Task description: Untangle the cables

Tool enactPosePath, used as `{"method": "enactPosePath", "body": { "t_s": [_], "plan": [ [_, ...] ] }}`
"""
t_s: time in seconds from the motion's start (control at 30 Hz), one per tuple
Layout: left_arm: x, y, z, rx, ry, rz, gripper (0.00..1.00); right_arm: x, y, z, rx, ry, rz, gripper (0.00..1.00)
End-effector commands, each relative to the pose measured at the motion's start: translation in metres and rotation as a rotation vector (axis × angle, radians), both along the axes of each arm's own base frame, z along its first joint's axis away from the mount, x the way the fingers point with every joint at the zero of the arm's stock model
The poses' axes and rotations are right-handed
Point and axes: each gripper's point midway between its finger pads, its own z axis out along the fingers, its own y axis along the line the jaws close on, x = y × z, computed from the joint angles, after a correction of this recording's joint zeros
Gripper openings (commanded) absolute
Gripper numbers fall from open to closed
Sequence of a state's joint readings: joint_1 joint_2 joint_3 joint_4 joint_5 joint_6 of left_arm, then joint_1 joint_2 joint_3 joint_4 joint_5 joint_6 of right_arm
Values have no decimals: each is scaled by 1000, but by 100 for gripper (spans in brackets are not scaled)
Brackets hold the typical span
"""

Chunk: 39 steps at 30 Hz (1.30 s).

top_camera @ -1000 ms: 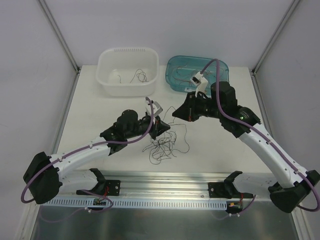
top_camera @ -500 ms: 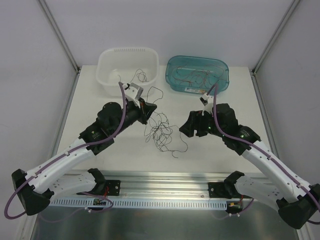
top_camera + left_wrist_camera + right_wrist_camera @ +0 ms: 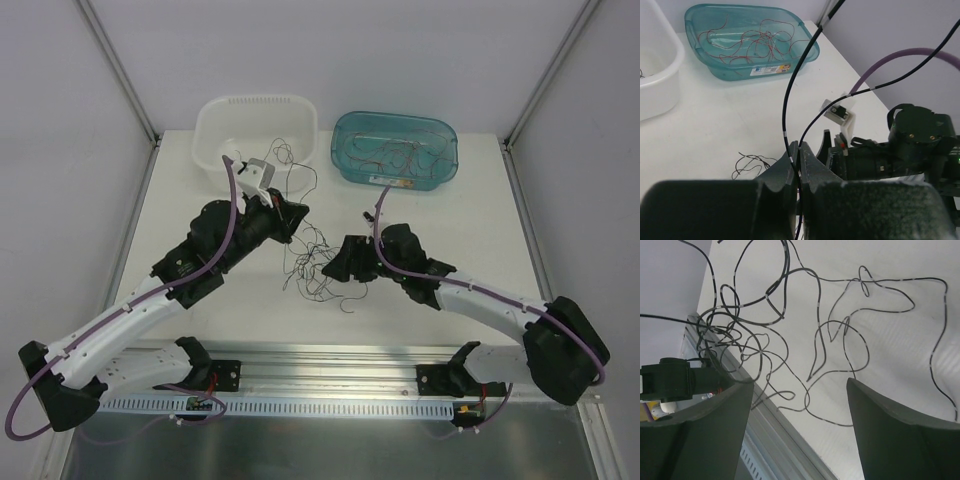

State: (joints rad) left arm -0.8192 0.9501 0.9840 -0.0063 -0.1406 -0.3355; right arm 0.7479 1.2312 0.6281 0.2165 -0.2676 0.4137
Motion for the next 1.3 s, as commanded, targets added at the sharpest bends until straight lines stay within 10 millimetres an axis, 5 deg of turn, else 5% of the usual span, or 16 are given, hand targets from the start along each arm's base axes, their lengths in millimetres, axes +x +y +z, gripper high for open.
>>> {"method": "enactPosePath", "body": {
  "t_s": [0.0,0.2,0.3,0.33,0.47,0.5,0.57,0.8,0.97,1.23,1.27],
  "plan": [
    [-2,1,29,-79,-21,17,0,7,33,27,163,-58,37,79],
    [-4,2,30,-79,-11,14,0,13,58,7,208,-11,71,67],
    [-1,14,29,-62,-24,63,0,26,43,-12,141,1,-9,20],
    [-2,21,29,-32,-36,83,0,27,31,-21,98,16,-46,1],
    [9,68,27,74,-49,254,0,40,-26,-46,-23,64,-192,1],
    [12,81,27,89,-45,294,0,52,-50,-38,-31,48,-265,1],
    [20,117,22,112,-23,398,0,58,-104,-57,-154,103,-401,1],
    [31,204,-6,229,42,666,0,57,-218,-10,-278,52,-643,1],
    [34,255,-33,339,122,849,0,46,-271,31,-307,40,-788,1],
    [39,317,-88,436,306,1016,0,43,-282,90,-255,-5,-862,1],
    [38,324,-94,432,329,1033,0,45,-285,111,-250,-50,-871,1]
  ]
}}
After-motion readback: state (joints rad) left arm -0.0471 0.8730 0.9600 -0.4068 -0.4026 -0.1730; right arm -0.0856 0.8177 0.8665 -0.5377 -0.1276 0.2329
